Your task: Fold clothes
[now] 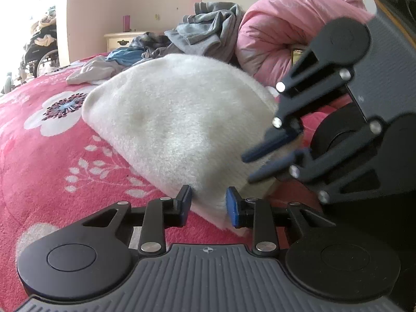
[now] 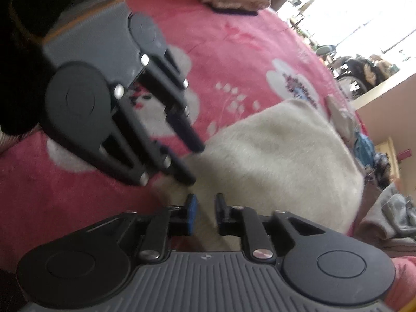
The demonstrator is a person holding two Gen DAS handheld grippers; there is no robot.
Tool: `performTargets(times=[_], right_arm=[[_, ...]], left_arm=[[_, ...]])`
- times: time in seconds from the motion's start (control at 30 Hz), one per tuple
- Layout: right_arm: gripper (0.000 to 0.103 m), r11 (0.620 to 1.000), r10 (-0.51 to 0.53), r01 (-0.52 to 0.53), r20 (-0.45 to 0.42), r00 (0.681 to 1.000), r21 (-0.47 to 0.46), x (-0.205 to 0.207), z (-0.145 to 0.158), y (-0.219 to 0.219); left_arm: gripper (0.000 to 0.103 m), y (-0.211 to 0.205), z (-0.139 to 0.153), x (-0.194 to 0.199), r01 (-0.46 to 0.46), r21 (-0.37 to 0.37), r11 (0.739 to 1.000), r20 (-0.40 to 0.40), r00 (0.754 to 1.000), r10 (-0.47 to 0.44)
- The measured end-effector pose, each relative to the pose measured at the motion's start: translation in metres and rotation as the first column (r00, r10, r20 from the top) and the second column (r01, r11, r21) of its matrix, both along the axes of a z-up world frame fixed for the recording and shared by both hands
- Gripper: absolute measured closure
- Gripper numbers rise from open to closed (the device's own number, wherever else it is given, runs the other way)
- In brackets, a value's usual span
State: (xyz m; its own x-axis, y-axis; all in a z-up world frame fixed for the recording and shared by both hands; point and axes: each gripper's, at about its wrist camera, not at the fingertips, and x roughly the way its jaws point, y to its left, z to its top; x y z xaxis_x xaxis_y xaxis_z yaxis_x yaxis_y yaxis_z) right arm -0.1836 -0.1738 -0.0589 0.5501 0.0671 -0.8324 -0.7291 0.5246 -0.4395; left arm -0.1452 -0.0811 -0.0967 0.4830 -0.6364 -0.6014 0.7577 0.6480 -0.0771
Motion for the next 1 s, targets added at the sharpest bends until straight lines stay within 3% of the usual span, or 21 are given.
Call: performTargets(times=[0.17,0.57,0.77,1.0], right_arm=[[0.070,0.999,-0.022,0.021,-0.021,1.000,-0.025,0.009,-0.012,0.001],[0.075,0.998,-0.008,0.009,0.005,1.000,-0.056,0.011,-0.020,0.005],[0.101,0.999,-0.022,0.022,0.011,1.000,-0.034,0.011,-0.012,0.006],[0.102,0.997,-0.056,0.055,0.033,0.998,0.047,0.011,0.006,0.007]], left_arm=[[0.073,0.001,-0.003,0.005,-0.014,-0.004,1.000,-0.031,0.999,0.014],[0.072,0.004,-0.005,0.008,-0.011,-0.004,1.000,-0.047,0.999,0.011],[0.068,0.004,0.000,-0.002,0.054,0.026,0.998,0.004,0.999,-0.054],[0.065,0.002,0.001,-0.011,0.101,0.059,0.993,0.045,0.994,-0.104]])
